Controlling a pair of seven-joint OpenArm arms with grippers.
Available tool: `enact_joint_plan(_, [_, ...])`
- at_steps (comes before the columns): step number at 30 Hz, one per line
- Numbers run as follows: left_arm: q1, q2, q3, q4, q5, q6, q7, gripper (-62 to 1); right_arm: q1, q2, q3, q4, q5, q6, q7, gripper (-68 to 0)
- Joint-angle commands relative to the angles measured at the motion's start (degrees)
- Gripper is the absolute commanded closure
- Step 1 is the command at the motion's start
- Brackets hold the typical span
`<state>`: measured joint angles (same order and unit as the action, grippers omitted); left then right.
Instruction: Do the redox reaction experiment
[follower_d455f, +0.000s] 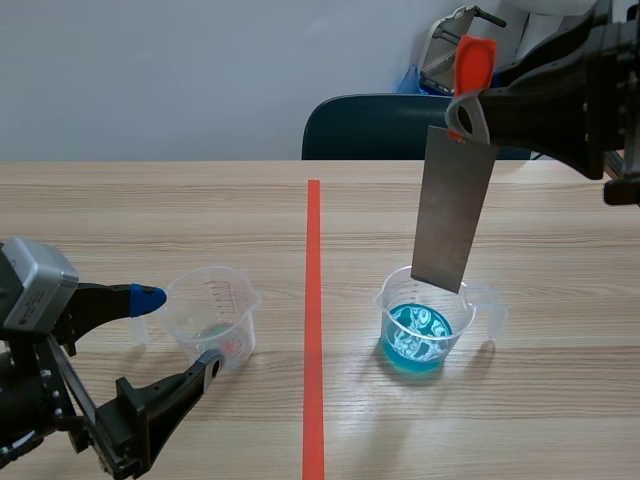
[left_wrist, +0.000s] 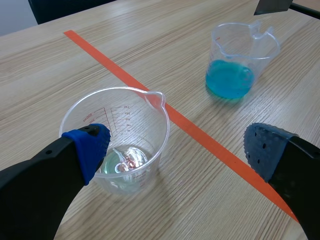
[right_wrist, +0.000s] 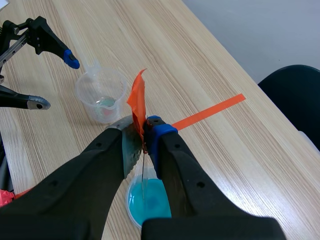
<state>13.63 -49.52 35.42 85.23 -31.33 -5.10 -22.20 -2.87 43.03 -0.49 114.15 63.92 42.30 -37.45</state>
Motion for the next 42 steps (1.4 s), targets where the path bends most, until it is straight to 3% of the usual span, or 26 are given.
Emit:
enact_joint_plan(1, [-0.33, 0.26, -0.31, 0.76, -0.2, -0.13, -0.94, -57.4, 0.66, 0.44, 0.55, 0.5, 0.83, 0.42, 0.92, -0.6])
enact_joint_plan(31, [-0.33, 0.26, -0.31, 0.76, -0.2, -0.13, -0.96, -56.3, 0.66, 0.44, 0.55, 0.5, 0.83, 0.42, 0.92, -0.6])
enact_joint_plan(34, [-0.39, 0.46, -0.31, 0.76, -0.22, -0.15, -0.96, -48.8, 0.66, 0.44, 0.55, 0.5, 0.83, 0.42, 0.92, -0.6])
enact_joint_plan(38, [-0.5, 1.95, -0.31, 0.76, -0.2, -0.15, -0.98, -22.7, 0.68, 0.44, 0.55, 0.5, 0.83, 0.42, 0.92, -0.6])
enact_joint_plan(42, [-2.08, 4.0, 0.02, 0.76, -0.17, -0.15, -0.72, -9.6, 0.68, 0.44, 0.55, 0.5, 0.83, 0.42, 0.9, -0.6])
